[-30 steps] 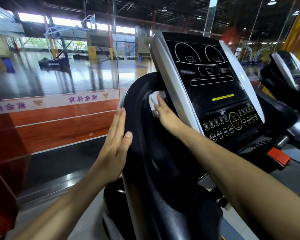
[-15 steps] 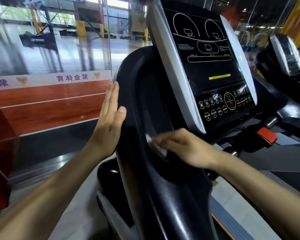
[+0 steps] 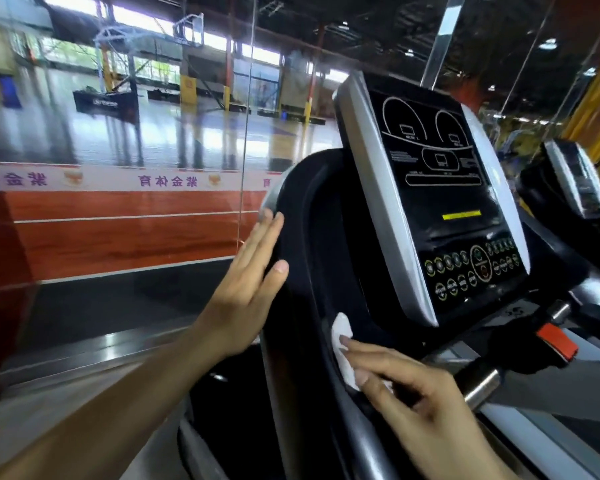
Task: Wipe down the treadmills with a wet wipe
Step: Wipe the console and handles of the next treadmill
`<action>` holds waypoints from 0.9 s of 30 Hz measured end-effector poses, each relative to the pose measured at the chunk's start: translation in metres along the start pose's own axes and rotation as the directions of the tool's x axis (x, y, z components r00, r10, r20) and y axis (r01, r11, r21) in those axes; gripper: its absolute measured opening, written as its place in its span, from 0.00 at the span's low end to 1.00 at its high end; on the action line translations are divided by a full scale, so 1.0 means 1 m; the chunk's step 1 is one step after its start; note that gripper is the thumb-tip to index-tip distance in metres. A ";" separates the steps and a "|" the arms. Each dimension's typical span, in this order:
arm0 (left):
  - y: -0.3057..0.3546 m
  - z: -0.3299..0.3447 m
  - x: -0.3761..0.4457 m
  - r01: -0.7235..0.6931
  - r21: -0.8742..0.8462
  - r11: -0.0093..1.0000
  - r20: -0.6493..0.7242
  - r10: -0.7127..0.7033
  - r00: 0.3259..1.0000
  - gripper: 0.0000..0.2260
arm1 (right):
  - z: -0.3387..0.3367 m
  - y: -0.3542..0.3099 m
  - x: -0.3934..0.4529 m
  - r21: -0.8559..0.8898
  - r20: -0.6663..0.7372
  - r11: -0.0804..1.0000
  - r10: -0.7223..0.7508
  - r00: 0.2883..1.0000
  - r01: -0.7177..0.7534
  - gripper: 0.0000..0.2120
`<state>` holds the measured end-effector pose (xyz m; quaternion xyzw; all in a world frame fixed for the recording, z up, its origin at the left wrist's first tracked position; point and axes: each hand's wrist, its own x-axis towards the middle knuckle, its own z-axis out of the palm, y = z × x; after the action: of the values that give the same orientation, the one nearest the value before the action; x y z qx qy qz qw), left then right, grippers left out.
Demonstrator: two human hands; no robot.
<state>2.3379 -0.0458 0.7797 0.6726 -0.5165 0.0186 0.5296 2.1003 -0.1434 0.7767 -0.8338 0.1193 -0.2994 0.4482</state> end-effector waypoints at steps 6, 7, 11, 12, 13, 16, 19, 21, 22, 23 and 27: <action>-0.027 -0.015 0.017 -0.026 -0.023 0.999 -0.039 0.025 0.999 0.26 | 0.022 -0.024 0.026 -0.267 -0.029 0.938 -0.235 0.972 0.219 0.13; -0.035 -0.017 0.024 -0.009 -0.051 0.999 -0.045 0.007 0.999 0.27 | 0.026 -0.028 0.030 -0.332 -0.029 0.911 -0.269 0.963 0.244 0.14; -0.067 -0.027 0.052 -0.035 -0.111 0.993 -0.002 0.035 0.999 0.25 | 0.045 -0.044 0.050 -0.554 -0.039 0.799 -0.305 0.952 0.233 0.17; -0.074 -0.030 0.058 -0.067 -0.109 0.992 0.012 0.069 0.998 0.25 | 0.049 -0.045 0.055 -0.619 -0.032 0.752 -0.312 0.949 0.226 0.17; -0.080 -0.033 0.062 -0.105 -0.105 0.989 0.028 0.108 0.994 0.25 | 0.054 -0.047 0.061 -0.673 -0.023 0.709 -0.306 0.952 0.211 0.17; -0.095 -0.045 0.070 -0.196 -0.127 0.972 0.087 0.208 0.974 0.24 | 0.074 -0.051 0.086 -0.783 0.008 0.598 -0.266 0.964 0.171 0.22; -0.110 -0.052 0.075 -0.248 -0.159 0.956 0.137 0.270 0.953 0.26 | 0.092 -0.057 0.122 -0.836 -0.086 0.542 -0.277 0.957 0.082 0.20; -0.119 -0.055 0.079 -0.261 -0.187 0.947 0.167 0.292 0.942 0.29 | 0.103 -0.065 0.151 -0.836 -0.207 0.545 -0.210 0.955 -0.062 0.18; -0.123 -0.056 0.081 -0.258 -0.216 0.942 0.186 0.299 0.936 0.29 | 0.106 -0.069 0.166 -0.808 -0.251 0.576 -0.148 0.957 -0.123 0.17; -0.127 -0.056 0.083 -0.265 -0.241 0.934 0.200 0.315 0.928 0.28 | 0.107 -0.070 0.181 -0.779 -0.283 0.606 -0.106 0.953 -0.164 0.17; -0.136 -0.057 0.090 -0.297 -0.289 0.910 0.219 0.365 0.905 0.28 | 0.099 -0.066 0.240 -0.804 -0.296 0.566 -0.113 0.949 -0.183 0.17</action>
<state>2.5064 -0.0777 0.7621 0.4989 -0.6888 -0.0472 0.5239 2.3457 -0.1514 0.8830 -0.8843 0.3314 -0.3286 -0.0110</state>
